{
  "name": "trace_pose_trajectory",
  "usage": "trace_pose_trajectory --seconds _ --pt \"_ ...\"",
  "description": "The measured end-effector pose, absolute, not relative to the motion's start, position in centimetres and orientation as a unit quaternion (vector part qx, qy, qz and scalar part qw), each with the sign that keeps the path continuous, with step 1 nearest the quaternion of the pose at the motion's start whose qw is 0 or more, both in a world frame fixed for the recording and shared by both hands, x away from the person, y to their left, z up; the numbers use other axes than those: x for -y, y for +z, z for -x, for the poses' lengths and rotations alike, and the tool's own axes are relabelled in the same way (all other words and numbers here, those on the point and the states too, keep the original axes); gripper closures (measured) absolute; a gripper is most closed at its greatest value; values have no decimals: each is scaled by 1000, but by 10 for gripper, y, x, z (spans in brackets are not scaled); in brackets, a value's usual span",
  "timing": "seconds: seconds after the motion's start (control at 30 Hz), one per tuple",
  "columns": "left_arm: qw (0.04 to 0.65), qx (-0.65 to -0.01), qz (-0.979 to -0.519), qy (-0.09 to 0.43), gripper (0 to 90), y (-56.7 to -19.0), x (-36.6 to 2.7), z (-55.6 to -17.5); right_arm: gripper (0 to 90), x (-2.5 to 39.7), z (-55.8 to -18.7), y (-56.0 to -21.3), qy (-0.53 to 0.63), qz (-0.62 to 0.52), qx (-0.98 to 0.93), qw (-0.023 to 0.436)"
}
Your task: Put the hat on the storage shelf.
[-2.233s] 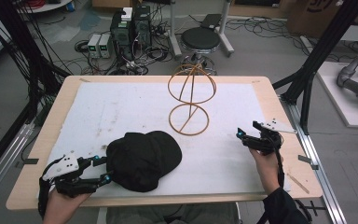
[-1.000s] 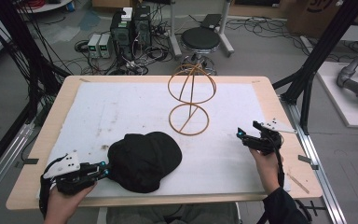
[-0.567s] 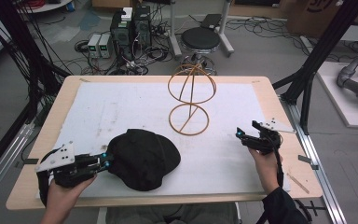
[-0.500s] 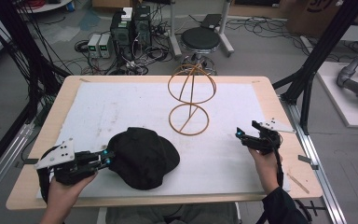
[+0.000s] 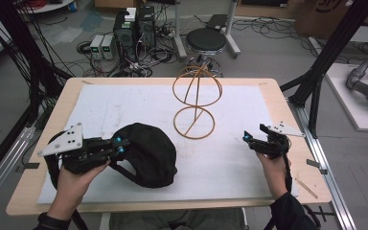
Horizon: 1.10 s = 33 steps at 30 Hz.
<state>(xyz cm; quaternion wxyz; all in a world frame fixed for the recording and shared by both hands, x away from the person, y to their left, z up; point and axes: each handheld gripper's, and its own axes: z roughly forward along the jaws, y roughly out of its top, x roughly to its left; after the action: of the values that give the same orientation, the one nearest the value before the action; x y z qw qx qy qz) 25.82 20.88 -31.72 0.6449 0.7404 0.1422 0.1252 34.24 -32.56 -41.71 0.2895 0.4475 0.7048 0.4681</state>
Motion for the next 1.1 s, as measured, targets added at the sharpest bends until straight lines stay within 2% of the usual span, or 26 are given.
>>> trace_pose_trajectory --seconds 0.37,0.57,0.8,1.1 --pt "661 -76 -741 90 885 -279 -163 -273 261 328 -341 -417 468 -451 -702 291" --pt "662 -33 -746 65 885 -259 -121 -291 261 333 -337 -416 468 -458 -697 293" --pt "663 -7 -748 38 885 -243 -78 -314 261 341 -334 -416 469 -464 -690 298" --pt "661 3 -750 29 885 -226 -40 -345 261 349 -330 -415 469 -471 -683 303"
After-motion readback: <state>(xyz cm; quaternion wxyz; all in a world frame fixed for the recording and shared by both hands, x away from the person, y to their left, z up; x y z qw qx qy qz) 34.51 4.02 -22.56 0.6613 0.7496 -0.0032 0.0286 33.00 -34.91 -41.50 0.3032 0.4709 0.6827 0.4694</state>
